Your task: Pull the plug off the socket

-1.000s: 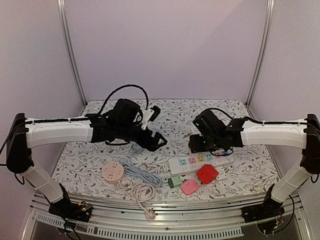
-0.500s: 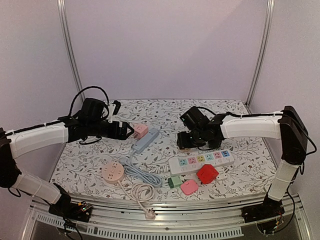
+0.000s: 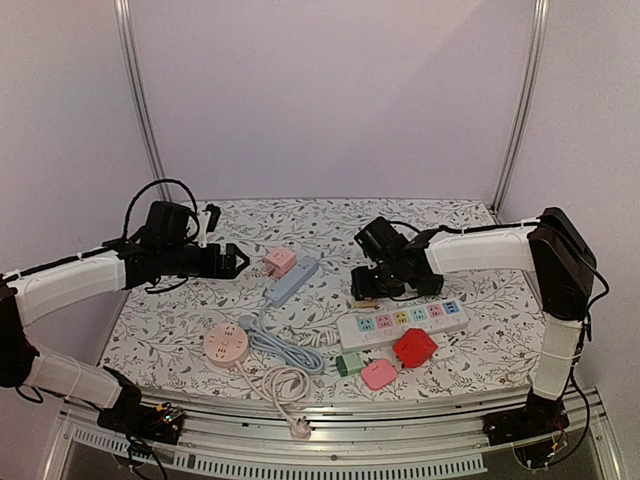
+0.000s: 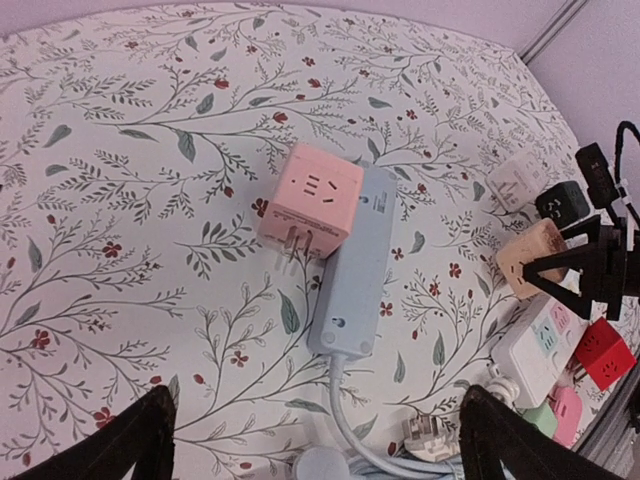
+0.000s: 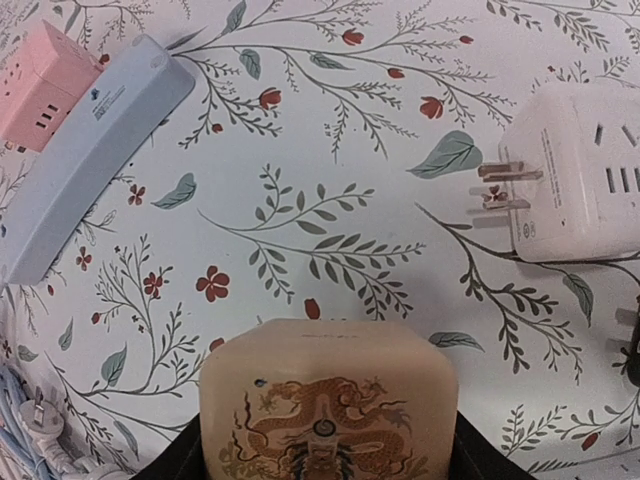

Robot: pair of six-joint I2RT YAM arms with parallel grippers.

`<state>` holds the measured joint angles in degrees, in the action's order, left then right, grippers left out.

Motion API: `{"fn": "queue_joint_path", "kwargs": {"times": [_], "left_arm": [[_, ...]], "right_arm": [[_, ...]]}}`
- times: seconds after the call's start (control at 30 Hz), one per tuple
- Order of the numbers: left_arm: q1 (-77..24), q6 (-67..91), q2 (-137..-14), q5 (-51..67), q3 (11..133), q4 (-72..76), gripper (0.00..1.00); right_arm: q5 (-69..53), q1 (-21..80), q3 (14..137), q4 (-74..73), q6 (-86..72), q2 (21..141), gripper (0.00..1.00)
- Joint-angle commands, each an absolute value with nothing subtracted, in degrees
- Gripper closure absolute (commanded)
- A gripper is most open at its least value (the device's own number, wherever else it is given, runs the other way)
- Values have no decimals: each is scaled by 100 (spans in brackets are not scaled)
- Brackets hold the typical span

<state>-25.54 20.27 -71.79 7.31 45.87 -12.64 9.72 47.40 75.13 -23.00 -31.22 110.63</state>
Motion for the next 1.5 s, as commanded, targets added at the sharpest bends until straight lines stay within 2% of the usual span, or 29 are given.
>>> {"fn": "queue_joint_path", "kwargs": {"times": [0.0,0.07,0.3,0.47,1.0,1.47], "left_arm": [[-2412,2074,-7148,881,4441,-1106,3],[-2379,2087,-7157,903,4421,-1065,3],[-2317,2087,-7155,899,4377,-1037,3],[-2290,2081,-7142,902,4369,-1051,3],[-1953,1918,-7378,979,4298,-496,2],[-308,1637,-7814,915,4295,939,1]], "right_arm": [[917,4661,7682,-2224,-3207,11133,36],[922,4655,7682,-2231,-3201,11136,32],[955,4644,7690,-2290,-3183,11114,10],[1024,4645,7677,-2360,-3155,11012,2],[1314,4322,7476,-2522,-2979,10307,1],[1321,2071,6424,-2383,-2304,8982,1]]}}
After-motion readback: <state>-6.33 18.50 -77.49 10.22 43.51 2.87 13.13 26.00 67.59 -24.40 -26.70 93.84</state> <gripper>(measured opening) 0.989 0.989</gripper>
